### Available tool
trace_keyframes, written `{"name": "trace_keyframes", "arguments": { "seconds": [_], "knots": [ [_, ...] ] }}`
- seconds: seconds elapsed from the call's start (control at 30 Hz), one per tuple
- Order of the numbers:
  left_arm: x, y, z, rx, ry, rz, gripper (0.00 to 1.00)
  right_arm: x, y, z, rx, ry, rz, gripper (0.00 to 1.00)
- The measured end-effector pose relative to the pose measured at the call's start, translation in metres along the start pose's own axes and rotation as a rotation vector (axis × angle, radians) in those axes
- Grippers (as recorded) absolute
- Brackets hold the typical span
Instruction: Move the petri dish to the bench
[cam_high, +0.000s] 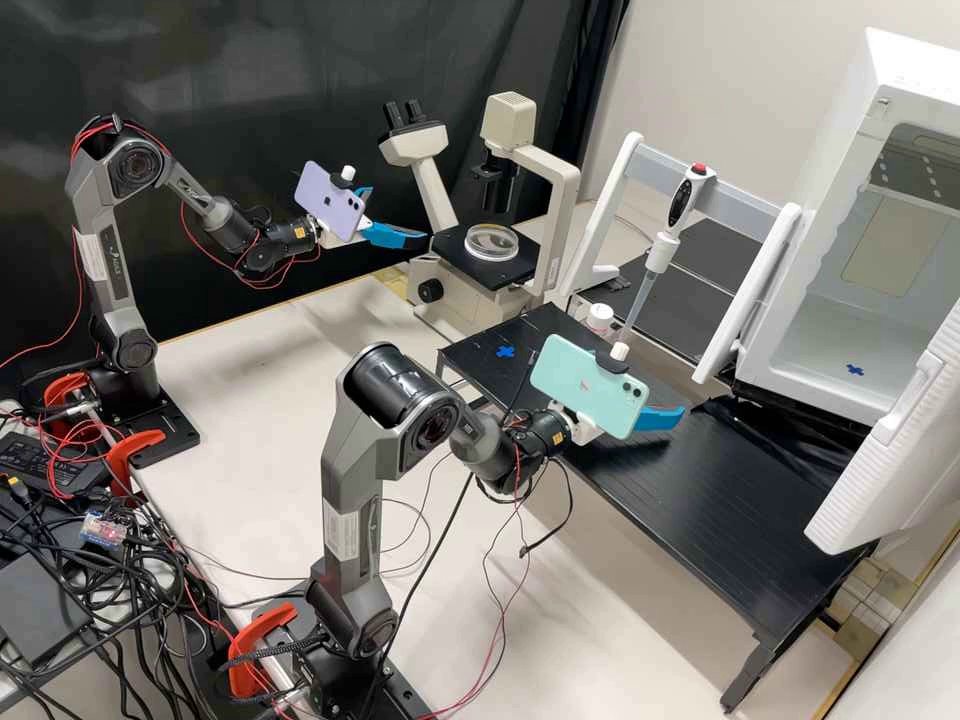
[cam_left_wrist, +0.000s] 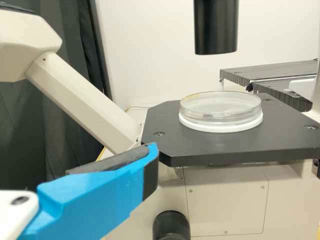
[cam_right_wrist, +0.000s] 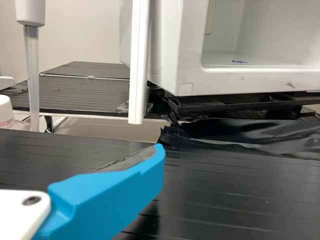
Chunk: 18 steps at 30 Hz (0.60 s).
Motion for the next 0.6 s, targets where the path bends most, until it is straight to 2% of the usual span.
{"name": "trace_keyframes", "arguments": {
  "seconds": [0.43, 0.5, 0.6],
  "knots": [
    [0.0, 0.0, 0.0, 0.0, 0.0, 0.0, 1.0, -0.009, 0.0, -0.001, 0.003, 0.007, -0.003, 1.0],
    [0.0, 0.0, 0.0, 0.0, 0.0, 0.0, 1.0, -0.015, 0.001, -0.003, 0.016, 0.016, 0.0, 1.0],
    [0.0, 0.0, 0.0, 0.0, 0.0, 0.0, 1.0, -0.026, -0.002, -0.017, 0.032, 0.078, 0.013, 1.0]
  ]
}}
